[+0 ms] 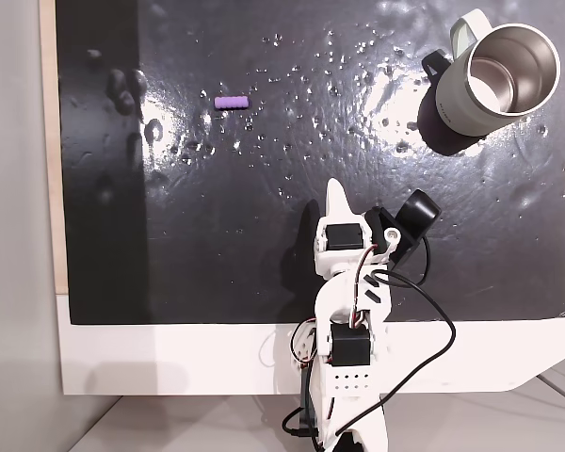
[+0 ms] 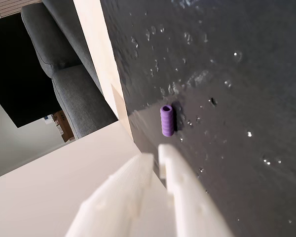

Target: Grasp a pengrip and put it in the cup.

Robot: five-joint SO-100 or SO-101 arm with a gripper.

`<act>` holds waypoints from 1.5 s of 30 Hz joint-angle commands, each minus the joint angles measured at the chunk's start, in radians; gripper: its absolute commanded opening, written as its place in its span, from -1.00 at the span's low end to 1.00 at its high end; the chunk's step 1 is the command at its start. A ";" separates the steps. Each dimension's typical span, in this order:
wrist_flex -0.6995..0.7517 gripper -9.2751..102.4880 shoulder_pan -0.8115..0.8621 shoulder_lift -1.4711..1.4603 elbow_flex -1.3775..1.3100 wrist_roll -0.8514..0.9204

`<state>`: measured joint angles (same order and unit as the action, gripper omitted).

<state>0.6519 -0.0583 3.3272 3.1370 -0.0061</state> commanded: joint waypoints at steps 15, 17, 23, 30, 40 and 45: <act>-0.020 -0.83 0.011 0.011 0.049 -0.009; -0.014 -0.83 0.026 0.011 0.035 -0.009; 0.115 -0.83 -0.054 -0.064 -0.179 -0.026; 0.311 -0.83 -0.112 -0.609 -0.709 -0.132; 0.661 -0.75 -0.210 -1.273 -1.434 -0.342; 0.825 -0.60 -0.252 -1.513 -1.709 -0.457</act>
<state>1.3990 -0.2961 1.9129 1.5769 -0.4034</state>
